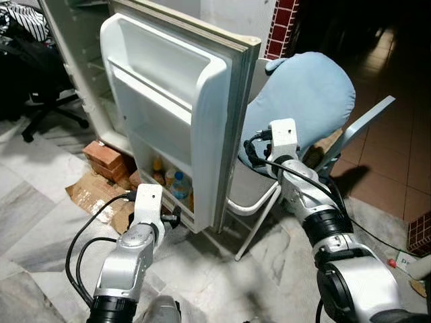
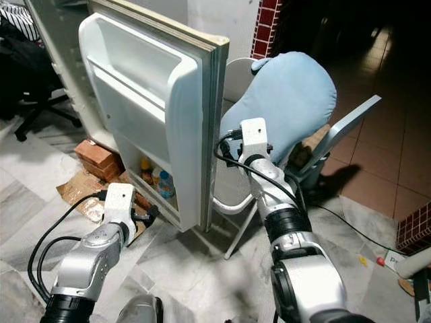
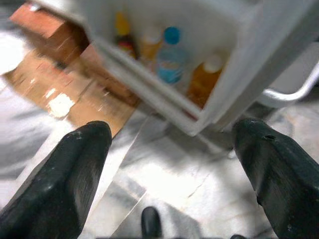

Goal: Restocking fridge

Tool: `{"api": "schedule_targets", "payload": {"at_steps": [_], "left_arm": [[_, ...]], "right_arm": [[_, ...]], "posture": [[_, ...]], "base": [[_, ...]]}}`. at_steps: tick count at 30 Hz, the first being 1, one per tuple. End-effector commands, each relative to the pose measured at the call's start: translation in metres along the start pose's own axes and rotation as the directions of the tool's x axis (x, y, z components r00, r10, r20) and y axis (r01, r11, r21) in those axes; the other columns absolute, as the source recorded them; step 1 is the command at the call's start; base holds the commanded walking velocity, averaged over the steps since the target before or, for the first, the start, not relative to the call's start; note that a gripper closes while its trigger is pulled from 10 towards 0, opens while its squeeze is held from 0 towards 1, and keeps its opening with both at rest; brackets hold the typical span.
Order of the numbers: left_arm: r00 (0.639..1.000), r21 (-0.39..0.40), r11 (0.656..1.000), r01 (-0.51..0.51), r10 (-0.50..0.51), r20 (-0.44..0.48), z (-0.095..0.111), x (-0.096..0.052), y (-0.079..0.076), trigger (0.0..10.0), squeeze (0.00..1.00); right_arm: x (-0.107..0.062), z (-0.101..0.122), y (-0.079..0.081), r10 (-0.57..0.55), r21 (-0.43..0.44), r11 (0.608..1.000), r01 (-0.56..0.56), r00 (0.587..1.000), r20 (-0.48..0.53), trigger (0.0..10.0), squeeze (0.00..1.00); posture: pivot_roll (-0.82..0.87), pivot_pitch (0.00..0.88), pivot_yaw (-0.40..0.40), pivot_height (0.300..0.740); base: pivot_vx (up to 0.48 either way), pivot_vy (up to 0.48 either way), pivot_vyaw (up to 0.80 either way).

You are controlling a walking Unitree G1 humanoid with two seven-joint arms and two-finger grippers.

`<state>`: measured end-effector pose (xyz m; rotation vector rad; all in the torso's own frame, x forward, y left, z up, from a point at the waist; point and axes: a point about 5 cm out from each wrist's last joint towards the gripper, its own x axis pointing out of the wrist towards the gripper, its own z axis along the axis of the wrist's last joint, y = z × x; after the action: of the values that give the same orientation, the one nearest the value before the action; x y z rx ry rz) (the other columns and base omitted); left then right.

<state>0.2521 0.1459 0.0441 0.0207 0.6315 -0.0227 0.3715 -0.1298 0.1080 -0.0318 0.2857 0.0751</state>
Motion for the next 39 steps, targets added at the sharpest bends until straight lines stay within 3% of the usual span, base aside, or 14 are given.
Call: {"api": "schedule_targets", "payload": {"at_steps": [1, 4, 13, 16, 17, 19, 20, 21, 22, 25, 28, 32, 37, 39], "left_arm": [[0.998, -0.011, 0.998, -0.066, 0.065, -0.007, -0.001, -0.004, 0.013, 10.0, 0.0], [0.983, -0.085, 0.981, -0.176, 0.172, -0.058, -0.014, -0.008, 0.04, 10.0, 0.0], [0.962, -0.084, 0.977, -0.197, 0.176, -0.21, -0.053, -0.016, 0.061, 10.0, 0.0], [0.963, -0.082, 0.976, -0.201, 0.181, -0.201, -0.052, -0.016, 0.061, 10.0, 0.0], [0.963, -0.082, 0.976, -0.201, 0.181, -0.201, -0.052, -0.016, 0.061, 10.0, 0.0], [0.965, -0.066, 0.978, -0.198, 0.183, -0.187, -0.049, -0.016, 0.061, 10.0, 0.0], [0.965, -0.066, 0.978, -0.197, 0.182, -0.188, -0.05, -0.016, 0.061, 10.0, 0.0], [0.965, -0.067, 0.978, -0.197, 0.181, -0.189, -0.05, -0.016, 0.061, 10.0, 0.0], [0.964, -0.073, 0.977, -0.199, 0.181, -0.193, -0.051, -0.016, 0.061, 10.0, 0.0], [0.963, -0.081, 0.976, -0.201, 0.182, -0.198, -0.051, -0.016, 0.061, 10.0, 0.0], [0.963, -0.086, 0.976, -0.2, 0.18, -0.203, -0.052, -0.015, 0.062, 10.0, 0.0], [0.964, -0.075, 0.979, -0.189, 0.17, -0.205, -0.051, -0.013, 0.061, 10.0, 0.0], [0.971, -0.052, 0.981, -0.188, 0.177, -0.162, -0.045, -0.012, 0.062, 10.0, 0.0], [0.978, -0.021, 0.978, -0.207, 0.206, -0.044, -0.03, -0.011, 0.064, 10.0, 0.0]], "right_arm": [[0.003, 0.009, -0.006, -0.081, 0.031, 0.996, 0.081, 0.996, 0.021, 10.0, 0.0], [0.008, 0.03, 0.011, -0.074, 0.136, 0.989, 0.064, 0.995, 0.071, 10.0, 0.0], [0.004, 0.103, 0.096, 0.13, 0.225, 0.953, -0.202, 0.946, 0.296, 10.0, 0.0], [-0.013, 0.12, 0.14, 0.389, 0.22, 0.84, -0.496, 0.833, 0.393, 10.0, 0.0], [-0.013, 0.12, 0.14, 0.389, 0.22, 0.84, -0.496, 0.833, 0.393, 10.0, 0.0], [-0.046, 0.123, 0.168, 0.687, 0.119, 0.571, -0.812, 0.552, 0.473, 10.0, 0.0], [-0.056, 0.118, 0.167, 0.753, 0.074, 0.487, -0.87, 0.461, 0.47, 10.0, 0.0], [-0.063, 0.114, 0.166, 0.788, 0.047, 0.435, -0.899, 0.406, 0.462, 10.0, 0.0], [-0.063, 0.103, 0.158, 0.808, 0.009, 0.443, -0.896, 0.404, 0.43, 10.0, 0.0], [-0.048, 0.065, 0.122, 0.809, -0.026, 0.537, -0.843, 0.506, 0.299, 10.0, 0.0], [-0.022, 0.016, 0.062, 0.713, -0.123, 0.7, -0.703, 0.698, 0.068, 10.0, 0.0], [-0.018, -0.004, 0.013, 0.557, -0.205, 0.8, -0.563, 0.825, -0.092, 10.0, 0.0], [-0.016, -0.004, 0.004, 0.468, -0.188, 0.862, -0.471, 0.881, -0.064, 10.0, 0.0], [-0.018, -0.009, -0.002, 0.392, -0.181, 0.904, -0.386, 0.92, -0.005, 10.0, 0.0]], "posture": [[0.1, 0.0, -0.025, 0.74], [0.1, 0.0, -0.019, 0.74], [0.12, 0.0, -0.026, 0.74], [0.13, 0.0, -0.037, 0.74], [0.13, 0.0, -0.037, 0.74], [0.14, 0.0, -0.05, 0.74], [0.14, 0.0, -0.05, 0.74], [0.14, 0.0, -0.05, 0.74], [0.14, 0.0, -0.052, 0.74], [0.13, 0.0, -0.053, 0.74], [0.12, 0.0, -0.046, 0.74], [0.11, 0.0, -0.037, 0.74], [0.12, 0.0, -0.036, 0.74], [0.12, 0.0, -0.04, 0.74]], "base": [[0.0, 0.0, 0.0], [0.0, 0.0, 0.0], [0.0, 0.0, 0.0], [0.0, 0.0, 0.0], [0.0, 0.0, 0.0], [0.0, 0.0, 0.0], [0.0, 0.0, 0.0], [0.0, 0.0, 0.0], [0.0, 0.0, 0.0], [0.0, 0.0, 0.0], [0.0, 0.0, 0.0], [0.0, 0.0, 0.0], [0.0, 0.0, 0.0], [0.0, 0.0, 0.0]]}}
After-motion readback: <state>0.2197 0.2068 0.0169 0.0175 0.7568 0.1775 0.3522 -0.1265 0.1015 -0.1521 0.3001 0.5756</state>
